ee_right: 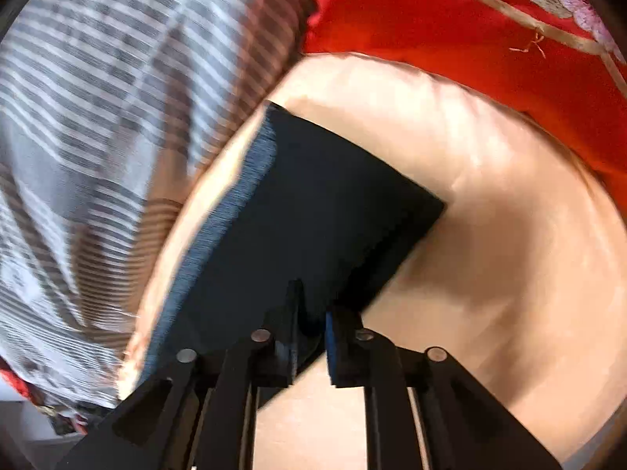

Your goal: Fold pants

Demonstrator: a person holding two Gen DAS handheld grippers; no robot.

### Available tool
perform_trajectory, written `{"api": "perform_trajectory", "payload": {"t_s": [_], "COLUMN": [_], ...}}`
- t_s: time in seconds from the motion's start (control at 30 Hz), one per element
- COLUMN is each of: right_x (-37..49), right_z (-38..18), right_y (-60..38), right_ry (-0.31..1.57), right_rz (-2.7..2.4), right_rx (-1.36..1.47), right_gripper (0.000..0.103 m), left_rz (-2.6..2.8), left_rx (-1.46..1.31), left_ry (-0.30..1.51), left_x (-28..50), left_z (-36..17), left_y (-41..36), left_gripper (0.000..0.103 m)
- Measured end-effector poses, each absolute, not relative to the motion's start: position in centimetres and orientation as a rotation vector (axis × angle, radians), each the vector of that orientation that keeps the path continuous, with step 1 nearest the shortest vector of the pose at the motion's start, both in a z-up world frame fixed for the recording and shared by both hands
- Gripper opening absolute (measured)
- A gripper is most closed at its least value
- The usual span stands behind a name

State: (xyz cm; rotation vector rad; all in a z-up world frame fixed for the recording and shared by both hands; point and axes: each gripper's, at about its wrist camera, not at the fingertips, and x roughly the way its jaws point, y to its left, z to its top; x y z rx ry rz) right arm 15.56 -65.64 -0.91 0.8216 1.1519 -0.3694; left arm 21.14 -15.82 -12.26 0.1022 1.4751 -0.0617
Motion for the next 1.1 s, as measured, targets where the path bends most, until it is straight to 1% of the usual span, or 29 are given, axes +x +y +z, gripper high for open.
{"api": "perform_trajectory", "payload": {"t_s": [0.03, 0.17, 0.27, 0.4, 0.43, 0.5, 0.57, 0.6, 0.63, 0.7, 0.73, 0.87, 0.97, 1.0, 1.03, 1.07, 1.1], "right_x": [14.9, 12.8, 13.1, 16.0, 16.5, 17.7, 18.1, 17.3, 16.5, 14.8, 13.9, 11.7, 11.9, 12.0, 11.9, 12.2, 12.5], "right_z": [-0.7, 2.2, 3.8, 2.9, 2.4, 0.4, -2.4, -2.4, -1.5, 0.1, 0.4, -2.7, -4.8, -5.3, -6.0, -6.5, -7.0], "right_y": [-65.4, -64.7, -60.6, -52.0, -50.7, -48.3, -46.9, -46.5, -45.9, -43.9, -42.1, -34.3, -29.4, -28.5, -27.7, -27.0, -26.1], "right_ry": [1.152, 1.119, 1.151, 1.207, 1.212, 1.272, 1.368, 1.369, 1.329, 1.277, 1.284, 1.416, 1.422, 1.424, 1.428, 1.429, 1.429], "right_rz": [-0.395, -0.503, -0.389, -0.158, -0.134, -0.1, -0.115, -0.118, -0.071, 0.079, 0.157, 0.418, 0.49, 0.504, 0.514, 0.522, 0.523], "right_rx": [0.817, 0.728, 0.55, 0.351, 0.314, 0.25, 0.214, 0.222, 0.257, 0.319, 0.331, 0.462, 0.451, 0.469, 0.49, 0.502, 0.501], "right_gripper": [0.023, 0.024, 0.024, 0.024, 0.026, 0.048, 0.048, 0.048, 0.049, 0.049, 0.049, 0.049, 0.049, 0.049, 0.049, 0.049, 0.049], "left_rz": [-0.083, -0.145, -0.132, -0.084, -0.073, -0.047, -0.01, -0.012, -0.012, 0.003, 0.013, 0.064, 0.087, 0.081, 0.076, 0.072, 0.064], "left_rx": [0.104, 0.123, 0.097, 0.086, 0.096, 0.141, 0.168, 0.148, 0.137, 0.077, 0.052, 0.049, 0.102, 0.095, 0.072, 0.064, 0.059], "left_ry": [1.464, 1.447, 1.449, 1.436, 1.435, 1.462, 1.526, 1.522, 1.512, 1.491, 1.483, 1.465, 1.452, 1.46, 1.452, 1.448, 1.446], "left_x": [21.0, 20.4, 20.2, 20.6, 20.8, 20.5, 19.7, 19.2, 19.0, 19.3, 19.7, 21.8, 22.8, 23.0, 23.1, 22.9, 22.7], "left_z": [-11.9, -10.9, -10.9, -11.3, -11.6, -13.0, -14.6, -14.1, -13.6, -12.2, -11.7, -11.6, -12.3, -12.8, -13.0, -13.0, -13.0], "left_y": [-16.6, -19.2, -19.0, -17.0, -16.5, -15.0, -13.4, -12.5, -12.0, -10.0, -9.3, -6.7, -4.6, -4.0, -3.4, -2.9, -2.8], "left_gripper": [0.074, 0.074, 0.074, 0.074, 0.074, 0.074, 0.074, 0.074, 0.074, 0.074, 0.074, 0.074, 0.075, 0.077, 0.086, 0.088, 0.088]}}
